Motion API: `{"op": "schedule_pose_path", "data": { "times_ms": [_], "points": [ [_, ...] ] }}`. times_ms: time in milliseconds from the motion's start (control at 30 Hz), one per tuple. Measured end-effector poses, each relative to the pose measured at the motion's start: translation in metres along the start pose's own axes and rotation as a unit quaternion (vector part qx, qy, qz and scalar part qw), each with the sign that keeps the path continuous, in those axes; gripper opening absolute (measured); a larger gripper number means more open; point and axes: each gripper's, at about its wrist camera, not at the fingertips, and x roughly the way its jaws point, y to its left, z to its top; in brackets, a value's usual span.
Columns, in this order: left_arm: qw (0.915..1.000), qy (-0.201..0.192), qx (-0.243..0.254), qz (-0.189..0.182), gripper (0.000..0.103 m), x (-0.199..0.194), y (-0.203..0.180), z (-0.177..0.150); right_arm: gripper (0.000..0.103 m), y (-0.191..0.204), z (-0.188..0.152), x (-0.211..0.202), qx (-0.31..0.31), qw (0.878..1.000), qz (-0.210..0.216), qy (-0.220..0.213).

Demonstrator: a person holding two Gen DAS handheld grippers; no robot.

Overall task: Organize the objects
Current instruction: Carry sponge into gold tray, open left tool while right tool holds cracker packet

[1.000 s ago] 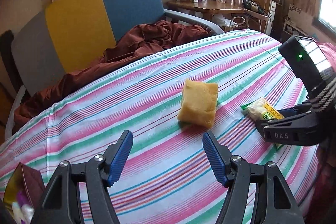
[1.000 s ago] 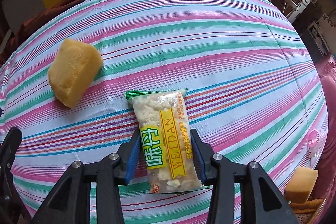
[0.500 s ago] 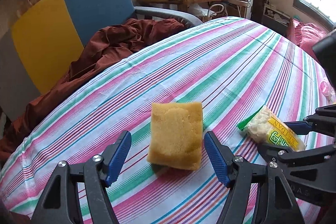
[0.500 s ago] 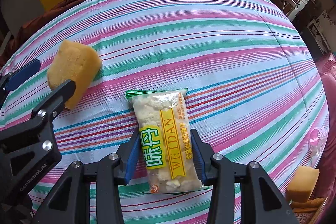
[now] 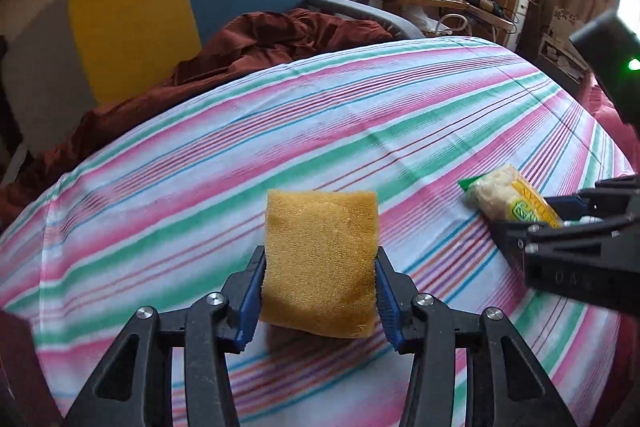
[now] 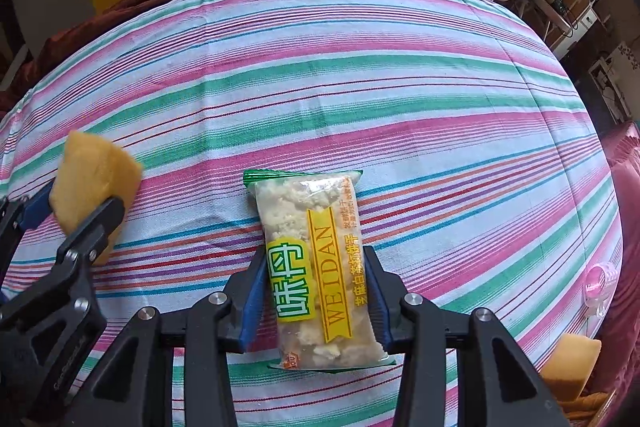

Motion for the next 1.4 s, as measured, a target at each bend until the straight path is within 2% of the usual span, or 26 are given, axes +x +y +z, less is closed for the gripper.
{"op": "schedule_pose_path", "data": {
  "times_ms": [67,100,167,300,333,400,433,500,533,600,933,1400],
  "points": [
    [0.9996,-0.001,-0.024,0.012,0.05,-0.016,0.009,-0.022,0.044,0.009,-0.002,-0.002,-0.018,1.0,0.025,-0.003],
    [0.9993,-0.004,-0.032,0.02,0.05,-0.024,0.012,-0.033,0.044,0.03,-0.004,-0.007,-0.032,0.999,0.035,-0.005],
    [0.9984,-0.008,-0.044,0.033,0.05,-0.04,0.016,-0.053,0.044,0.048,-0.008,-0.01,-0.072,0.996,0.053,-0.009],
    [0.9962,-0.013,-0.07,0.05,0.05,-0.067,0.023,-0.091,0.044,0.087,-0.021,-0.018,-0.154,0.984,0.085,-0.02],
    [0.9957,-0.016,-0.073,0.054,0.05,-0.072,0.023,-0.098,0.044,0.1,-0.033,-0.026,-0.167,0.982,0.088,-0.022],
    [0.995,-0.02,-0.081,0.055,0.05,-0.08,0.023,-0.111,0.044,0.102,-0.04,-0.024,-0.189,0.978,0.089,-0.028],
    [0.9947,-0.023,-0.082,0.057,0.05,-0.084,0.023,-0.116,0.044,0.096,-0.029,-0.018,-0.195,0.976,0.089,-0.03],
    [0.9942,-0.029,-0.084,0.06,0.05,-0.09,0.023,-0.124,0.044,0.099,-0.032,-0.019,-0.2,0.976,0.085,-0.032],
    [0.994,-0.032,-0.086,0.06,0.05,-0.092,0.023,-0.127,0.044,0.099,-0.032,-0.019,-0.199,0.976,0.084,-0.033],
    [0.9938,-0.038,-0.085,0.061,0.05,-0.095,0.022,-0.132,0.044,0.074,-0.044,-0.018,-0.198,0.976,0.085,-0.033],
    [0.993,-0.063,-0.081,0.057,0.05,-0.095,0.023,-0.14,0.044,0.068,-0.051,-0.021,-0.198,0.976,0.084,-0.032],
    [0.9927,-0.066,-0.085,0.055,0.051,-0.091,0.024,-0.142,0.044,0.058,-0.065,-0.027,-0.206,0.975,0.08,-0.038]
  ]
}}
